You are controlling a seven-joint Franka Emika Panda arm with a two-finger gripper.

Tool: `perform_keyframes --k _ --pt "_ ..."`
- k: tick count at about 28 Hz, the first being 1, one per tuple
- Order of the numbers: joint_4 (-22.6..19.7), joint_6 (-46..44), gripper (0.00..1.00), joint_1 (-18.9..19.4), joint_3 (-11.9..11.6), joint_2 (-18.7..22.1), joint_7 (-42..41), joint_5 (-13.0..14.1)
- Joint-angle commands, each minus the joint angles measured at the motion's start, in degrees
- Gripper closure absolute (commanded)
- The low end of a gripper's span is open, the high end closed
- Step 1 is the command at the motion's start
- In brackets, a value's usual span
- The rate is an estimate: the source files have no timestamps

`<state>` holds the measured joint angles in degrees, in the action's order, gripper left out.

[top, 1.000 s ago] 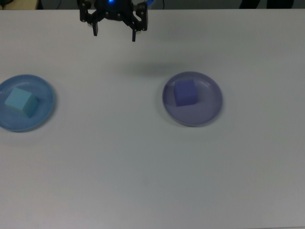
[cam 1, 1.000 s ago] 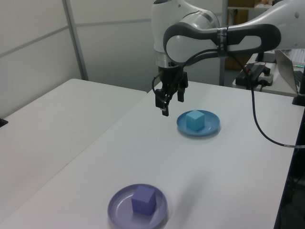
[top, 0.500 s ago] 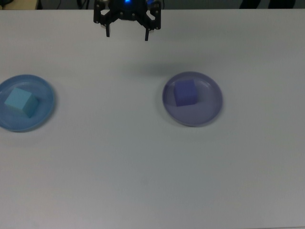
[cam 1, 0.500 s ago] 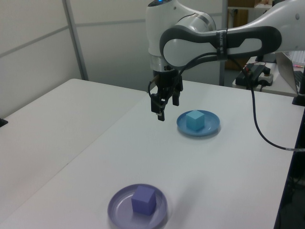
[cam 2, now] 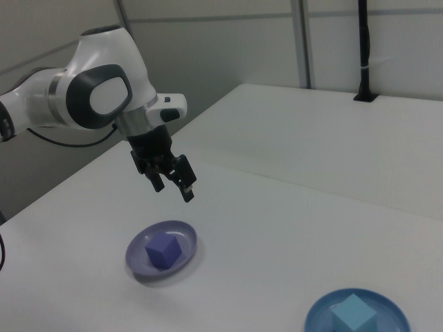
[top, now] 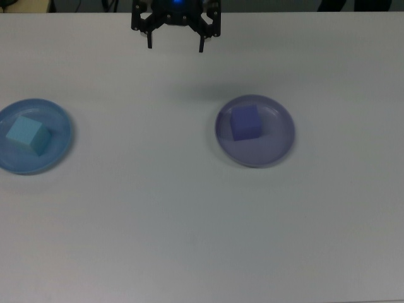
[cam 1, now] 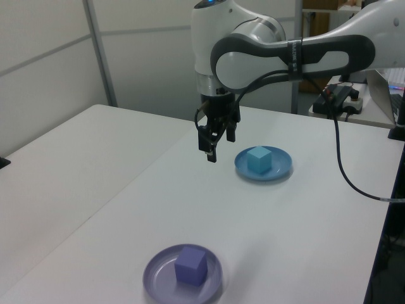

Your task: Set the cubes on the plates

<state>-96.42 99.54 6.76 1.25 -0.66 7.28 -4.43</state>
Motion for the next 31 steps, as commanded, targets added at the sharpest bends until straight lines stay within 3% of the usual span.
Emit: perform_keyframes --k 1,31 --pt "0.6 -2.0 0.0 3.2 -3.7 0.6 -1.0 1.3" --pt "0.5 -3.5 0.0 3.3 -4.0 0.2 -1.4 1.3"
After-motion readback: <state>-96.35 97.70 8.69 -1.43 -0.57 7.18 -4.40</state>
